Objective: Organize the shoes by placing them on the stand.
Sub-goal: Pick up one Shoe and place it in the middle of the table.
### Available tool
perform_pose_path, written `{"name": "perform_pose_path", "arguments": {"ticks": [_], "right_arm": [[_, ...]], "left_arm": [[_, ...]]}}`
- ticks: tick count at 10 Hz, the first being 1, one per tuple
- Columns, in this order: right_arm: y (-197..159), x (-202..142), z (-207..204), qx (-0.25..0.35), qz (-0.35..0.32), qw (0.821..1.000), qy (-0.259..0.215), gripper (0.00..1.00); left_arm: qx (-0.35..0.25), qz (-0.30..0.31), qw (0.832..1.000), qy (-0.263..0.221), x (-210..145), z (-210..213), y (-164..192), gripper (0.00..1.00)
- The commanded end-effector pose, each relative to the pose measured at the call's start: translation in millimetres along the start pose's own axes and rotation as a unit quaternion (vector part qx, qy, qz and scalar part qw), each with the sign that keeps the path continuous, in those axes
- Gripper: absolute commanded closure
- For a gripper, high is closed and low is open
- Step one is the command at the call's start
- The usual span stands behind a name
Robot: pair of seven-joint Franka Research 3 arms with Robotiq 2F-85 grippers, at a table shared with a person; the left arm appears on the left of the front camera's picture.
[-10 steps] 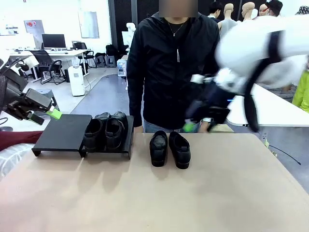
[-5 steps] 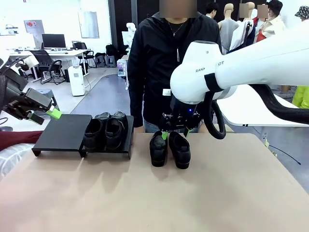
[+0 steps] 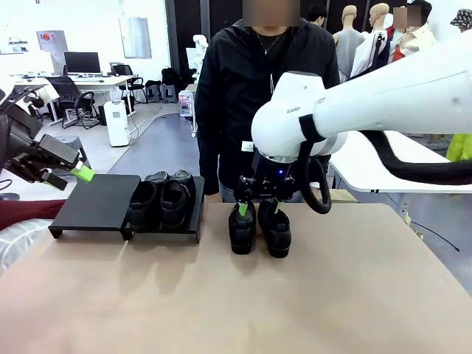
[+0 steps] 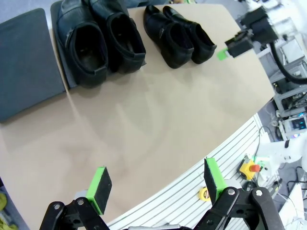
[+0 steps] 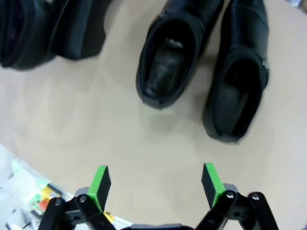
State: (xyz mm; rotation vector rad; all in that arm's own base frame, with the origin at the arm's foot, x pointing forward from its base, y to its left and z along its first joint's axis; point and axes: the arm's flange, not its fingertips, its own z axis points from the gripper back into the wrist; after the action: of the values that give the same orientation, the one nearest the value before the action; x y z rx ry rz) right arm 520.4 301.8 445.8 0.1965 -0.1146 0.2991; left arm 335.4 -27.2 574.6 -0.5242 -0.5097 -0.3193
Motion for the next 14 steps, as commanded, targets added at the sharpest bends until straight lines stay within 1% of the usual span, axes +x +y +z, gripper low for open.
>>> {"name": "perform_pose_path", "arguments": {"ticks": [1,2,4,5,7,10,11,12,14], "right_arm": [[5,41,-25,0.033,-0.045,0.998,0.002,0.0],[4,48,-36,0.019,-0.086,0.996,0.011,0.0],[2,61,-57,0.025,-0.131,0.991,0.023,0.0],[-2,66,-66,0.01,-0.164,0.986,0.02,0.0],[-6,71,-78,0.026,-0.186,0.982,0.027,0.0],[-13,75,-93,0.023,-0.227,0.972,0.049,0.0],[-20,73,-93,0.022,-0.247,0.968,0.048,0.0],[-29,69,-90,0.036,-0.264,0.963,0.044,0.0],[-39,66,-90,0.042,-0.281,0.958,0.048,0.0]], "left_arm": [[-0.004,0.004,1.0,0.003,1,2,0,0.0],[-0.004,0.004,1.0,0.003,1,2,0,0.0],[-0.004,0.004,1.0,0.003,1,2,0,0.0],[-0.004,0.004,1.0,0.003,1,2,0,0.0],[-0.004,0.004,1.0,0.003,1,2,0,0.0],[-0.004,0.004,1.0,0.003,1,2,0,0.0],[-0.004,0.004,1.0,0.003,1,2,0,0.0],[-0.004,0.004,1.0,0.003,1,2,0,0.0],[-0.004,0.004,1.0,0.003,1,2,0,0.0]]}}
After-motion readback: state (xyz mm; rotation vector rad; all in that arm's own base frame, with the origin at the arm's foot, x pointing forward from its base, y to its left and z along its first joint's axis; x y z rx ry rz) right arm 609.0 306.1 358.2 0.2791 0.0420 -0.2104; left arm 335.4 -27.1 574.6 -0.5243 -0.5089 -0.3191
